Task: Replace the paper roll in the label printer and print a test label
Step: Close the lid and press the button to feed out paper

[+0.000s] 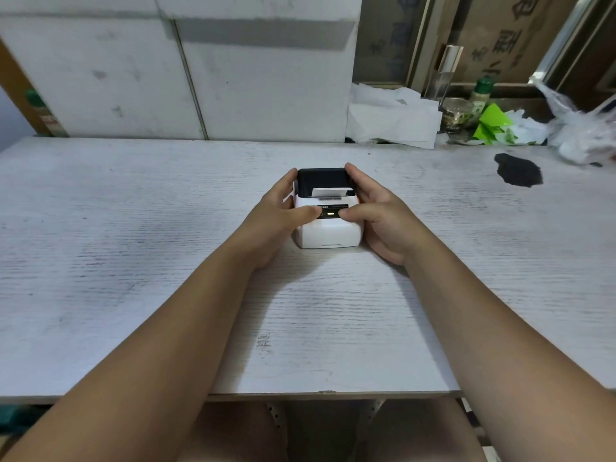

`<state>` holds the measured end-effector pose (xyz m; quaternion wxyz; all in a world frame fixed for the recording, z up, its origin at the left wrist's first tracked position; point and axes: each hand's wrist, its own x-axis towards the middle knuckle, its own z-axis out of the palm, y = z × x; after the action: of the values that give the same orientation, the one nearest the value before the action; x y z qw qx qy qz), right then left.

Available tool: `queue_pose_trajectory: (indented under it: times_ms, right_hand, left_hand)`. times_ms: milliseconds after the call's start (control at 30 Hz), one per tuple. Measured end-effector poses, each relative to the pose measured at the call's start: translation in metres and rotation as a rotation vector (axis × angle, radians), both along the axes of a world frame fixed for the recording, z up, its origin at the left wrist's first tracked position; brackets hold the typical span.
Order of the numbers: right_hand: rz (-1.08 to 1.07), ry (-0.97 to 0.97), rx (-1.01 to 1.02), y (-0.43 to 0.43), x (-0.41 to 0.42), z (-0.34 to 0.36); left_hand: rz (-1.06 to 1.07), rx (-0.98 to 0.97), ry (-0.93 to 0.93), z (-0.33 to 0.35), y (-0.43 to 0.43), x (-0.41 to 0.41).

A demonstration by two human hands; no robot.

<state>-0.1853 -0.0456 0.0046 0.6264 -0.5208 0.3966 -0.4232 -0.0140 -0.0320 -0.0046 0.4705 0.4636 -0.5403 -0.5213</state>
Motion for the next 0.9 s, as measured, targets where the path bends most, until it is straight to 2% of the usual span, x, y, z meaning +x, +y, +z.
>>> queue_pose_trajectory:
  times_ms: [900]
  right_hand:
    - [0.010, 0.002, 0.001, -0.0009, 0.0013, -0.0008]
  left_hand:
    - [-0.036, -0.029, -0.018, 0.0044, 0.0049, 0.0000]
